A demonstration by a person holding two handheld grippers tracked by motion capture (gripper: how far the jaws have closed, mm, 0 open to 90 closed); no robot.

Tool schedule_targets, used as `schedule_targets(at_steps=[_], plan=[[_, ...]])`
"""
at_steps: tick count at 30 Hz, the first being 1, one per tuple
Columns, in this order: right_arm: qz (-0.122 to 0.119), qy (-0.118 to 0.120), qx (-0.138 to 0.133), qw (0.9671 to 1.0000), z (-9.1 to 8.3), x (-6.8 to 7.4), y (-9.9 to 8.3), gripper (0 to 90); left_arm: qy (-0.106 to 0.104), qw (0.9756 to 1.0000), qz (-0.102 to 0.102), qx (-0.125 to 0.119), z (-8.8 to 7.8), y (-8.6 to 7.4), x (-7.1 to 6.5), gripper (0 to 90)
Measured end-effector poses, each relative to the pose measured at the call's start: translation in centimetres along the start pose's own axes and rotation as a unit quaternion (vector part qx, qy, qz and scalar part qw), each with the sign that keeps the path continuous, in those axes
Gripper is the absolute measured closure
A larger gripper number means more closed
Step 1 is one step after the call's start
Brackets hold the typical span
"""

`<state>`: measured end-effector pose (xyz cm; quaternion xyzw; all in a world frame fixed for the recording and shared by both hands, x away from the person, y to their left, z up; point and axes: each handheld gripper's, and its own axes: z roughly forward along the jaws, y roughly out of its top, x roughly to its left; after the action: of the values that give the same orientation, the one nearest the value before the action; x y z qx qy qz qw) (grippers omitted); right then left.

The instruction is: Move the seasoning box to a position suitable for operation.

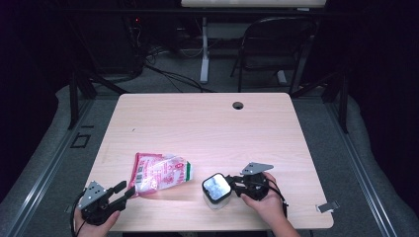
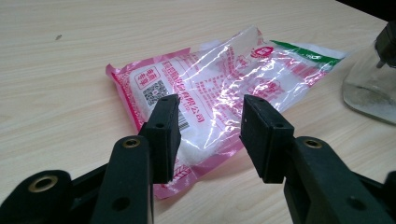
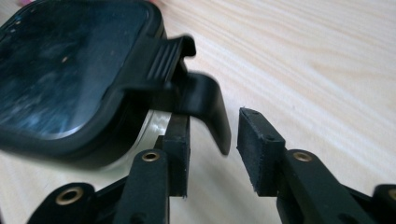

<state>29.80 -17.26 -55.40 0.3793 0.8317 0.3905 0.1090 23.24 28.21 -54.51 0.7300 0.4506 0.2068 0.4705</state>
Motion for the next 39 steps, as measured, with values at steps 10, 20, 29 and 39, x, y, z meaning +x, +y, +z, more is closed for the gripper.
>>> schedule_targets(at_steps=[10, 20, 29, 39], plan=[[-0.01, -0.017, 0.012, 0.9997, -2.9, 0.1, -0.2, 62.8, -0.02, 0.9998, 0.002, 0.006, 0.6, 0.5, -0.7, 57.0], [0.013, -0.02, 0.036, 0.9991, -5.3, 0.0, 1.6, 64.9, -0.085, 0.996, -0.006, 0.024, 2.0, 3.7, -2.6, 57.1], [0.017, -0.027, 0.049, 0.9983, -5.3, 0.5, 4.8, 65.0, -0.132, 0.9895, 0.051, 0.033, 5.2, 8.7, -5.6, 63.0], [0.0, -0.01, 0.072, 0.9974, -4.3, 2.1, 8.5, 63.8, -0.16, 0.9832, 0.066, 0.058, 8.6, 10.9, -8.1, 62.4]])
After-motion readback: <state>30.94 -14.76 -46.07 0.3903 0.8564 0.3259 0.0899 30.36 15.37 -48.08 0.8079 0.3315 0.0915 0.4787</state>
